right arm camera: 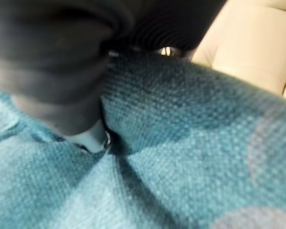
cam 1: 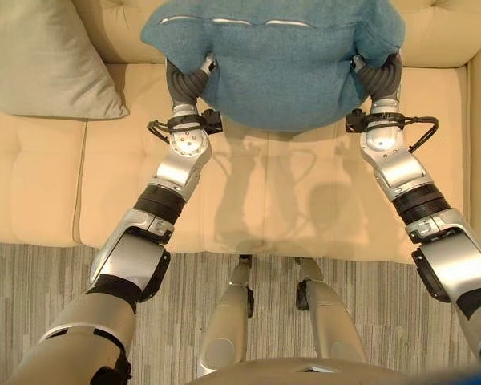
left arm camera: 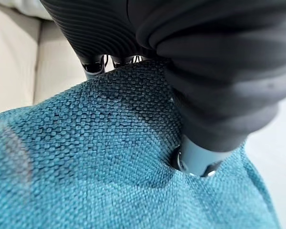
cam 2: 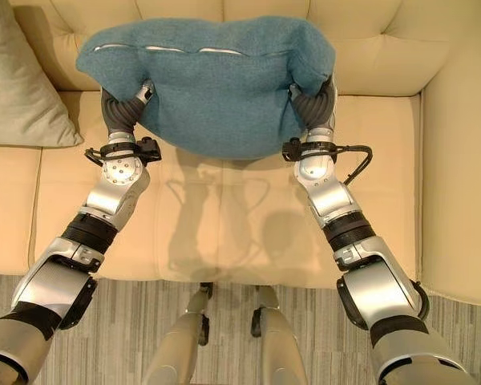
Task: Pick up all the scattered cushions and arrange them neatly on the sofa.
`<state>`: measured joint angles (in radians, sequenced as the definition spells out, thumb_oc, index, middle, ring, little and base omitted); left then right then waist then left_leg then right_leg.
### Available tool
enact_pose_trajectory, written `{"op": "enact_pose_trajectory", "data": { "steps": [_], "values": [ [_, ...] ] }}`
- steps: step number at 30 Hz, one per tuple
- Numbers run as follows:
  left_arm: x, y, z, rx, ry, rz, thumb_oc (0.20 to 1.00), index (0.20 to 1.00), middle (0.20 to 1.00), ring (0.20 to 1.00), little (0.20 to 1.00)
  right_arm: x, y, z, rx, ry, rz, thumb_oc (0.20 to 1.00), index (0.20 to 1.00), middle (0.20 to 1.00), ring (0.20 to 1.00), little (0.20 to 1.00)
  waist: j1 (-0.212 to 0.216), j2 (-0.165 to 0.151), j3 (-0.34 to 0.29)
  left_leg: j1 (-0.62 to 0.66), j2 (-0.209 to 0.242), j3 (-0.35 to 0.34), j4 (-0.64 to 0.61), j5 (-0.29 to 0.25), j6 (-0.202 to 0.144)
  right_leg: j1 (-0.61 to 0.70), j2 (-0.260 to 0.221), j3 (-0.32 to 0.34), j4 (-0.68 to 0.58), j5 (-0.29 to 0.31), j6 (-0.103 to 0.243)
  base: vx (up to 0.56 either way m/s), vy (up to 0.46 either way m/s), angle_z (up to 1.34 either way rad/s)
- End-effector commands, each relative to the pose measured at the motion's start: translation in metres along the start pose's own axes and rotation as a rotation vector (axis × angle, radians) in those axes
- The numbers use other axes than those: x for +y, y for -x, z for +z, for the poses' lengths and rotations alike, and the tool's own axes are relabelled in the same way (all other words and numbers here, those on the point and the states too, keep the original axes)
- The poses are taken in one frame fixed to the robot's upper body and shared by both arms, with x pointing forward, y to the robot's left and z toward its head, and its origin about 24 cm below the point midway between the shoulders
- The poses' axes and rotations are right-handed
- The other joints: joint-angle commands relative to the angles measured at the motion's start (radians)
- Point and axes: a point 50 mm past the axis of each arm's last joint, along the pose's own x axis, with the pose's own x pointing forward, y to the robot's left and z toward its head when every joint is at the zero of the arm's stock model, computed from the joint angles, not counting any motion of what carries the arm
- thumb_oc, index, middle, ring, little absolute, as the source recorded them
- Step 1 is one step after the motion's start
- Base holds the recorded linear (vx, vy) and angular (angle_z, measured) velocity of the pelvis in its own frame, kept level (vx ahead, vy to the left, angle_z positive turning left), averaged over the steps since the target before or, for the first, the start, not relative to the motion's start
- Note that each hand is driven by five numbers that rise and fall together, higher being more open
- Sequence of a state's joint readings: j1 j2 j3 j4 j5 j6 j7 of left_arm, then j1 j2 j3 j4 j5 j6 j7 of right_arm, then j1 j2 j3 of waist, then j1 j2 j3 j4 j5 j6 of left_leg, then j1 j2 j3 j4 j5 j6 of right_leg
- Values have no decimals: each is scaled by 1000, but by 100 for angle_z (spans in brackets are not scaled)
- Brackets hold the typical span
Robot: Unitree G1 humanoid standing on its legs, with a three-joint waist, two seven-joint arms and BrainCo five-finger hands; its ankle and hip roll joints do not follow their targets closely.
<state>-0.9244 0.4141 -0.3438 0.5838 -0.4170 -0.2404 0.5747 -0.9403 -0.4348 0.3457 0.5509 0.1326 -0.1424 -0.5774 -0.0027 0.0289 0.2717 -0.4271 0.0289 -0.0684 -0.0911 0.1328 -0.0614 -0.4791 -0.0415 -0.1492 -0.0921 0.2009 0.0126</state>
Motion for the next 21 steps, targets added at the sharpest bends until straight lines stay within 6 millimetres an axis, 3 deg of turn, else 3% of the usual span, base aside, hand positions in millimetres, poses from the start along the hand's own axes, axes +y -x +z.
{"op": "enact_pose_trajectory", "data": {
  "steps": [1, 5, 6, 7, 8, 9, 12, 17, 21],
  "values": [
    [-30, -7, 45, -212, 49, -109, 200, 200, 200, 200, 200, 21, -4, 35, -161, -55, 66, 200, 200, 200, 200, 200, -2, -25, -92, 24, -34, 24, 4, -36, -46, 53, -57, 24, 7, -49, 130, -15, 1, 5],
    [-30, -15, 45, -200, 5, -112, 200, 200, 200, 200, 200, 16, -11, 34, -151, -24, 41, 200, 200, 200, 200, 200, -6, -23, -89, -9, -37, 26, 4, -29, -48, 21, -58, 23, 6, -40, 134, -5, -1, 1],
    [-31, -15, 46, -202, 6, -112, 395, 395, 395, 395, 395, 16, -12, 35, -152, -24, 40, 200, 200, 200, 200, 200, -6, -23, -90, -12, -37, 26, 4, -28, -48, 19, -59, 22, 6, -40, 134, 0, 0, 0],
    [-30, -19, 48, -204, -12, -108, 485, 485, 485, 485, 485, 14, -16, 35, -150, 0, 27, 266, 266, 266, 266, 266, -7, -23, -89, -18, -36, 27, 4, -26, -48, 13, -59, 21, 6, -38, 136, 0, 0, 0],
    [-29, -28, 57, -221, -29, -94, 1000, 1000, 1000, 1000, 1000, 9, -25, 40, -161, 42, -10, 586, 586, 586, 586, 586, -8, -22, -90, -28, -35, 28, 4, -28, -51, 3, -55, 19, 6, -41, 138, 6, -26, 3],
    [-29, -32, 63, -236, -34, -91, 1000, 1000, 1000, 1000, 1000, 6, -29, 43, -167, 58, -30, 1000, 1000, 1000, 1000, 1000, -8, -22, -90, -33, -36, 28, 4, -27, -52, -1, -55, 18, 6, -40, 139, -7, -17, 5],
    [-19, -48, 86, -292, -91, -49, 1000, 1000, 1000, 1000, 1000, -20, -51, 50, -168, 182, -131, 1000, 1000, 1000, 1000, 1000, -9, -18, -100, -56, -41, 27, 4, -25, -55, -21, -55, 16, 5, -37, 143, 12, -9, 1],
    [-6, -65, 100, -295, -187, -20, 1000, 1000, 1000, 1000, 1000, -43, -69, 50, -126, 314, -173, 1000, 1000, 1000, 1000, 1000, -8, -15, -115, -67, -43, 26, 4, -22, -56, -35, -56, 12, 5, -31, 147, 6, -3, 1],
    [16, -78, 103, -254, -260, 42, 1000, 1000, 1000, 1000, 1000, -68, -81, 48, -67, 446, -209, 1000, 1000, 1000, 1000, 1000, -4, -17, -131, -78, -47, 25, 4, -20, -56, -44, -56, 13, 5, -28, 150, 11, -5, 1]
  ]
}}
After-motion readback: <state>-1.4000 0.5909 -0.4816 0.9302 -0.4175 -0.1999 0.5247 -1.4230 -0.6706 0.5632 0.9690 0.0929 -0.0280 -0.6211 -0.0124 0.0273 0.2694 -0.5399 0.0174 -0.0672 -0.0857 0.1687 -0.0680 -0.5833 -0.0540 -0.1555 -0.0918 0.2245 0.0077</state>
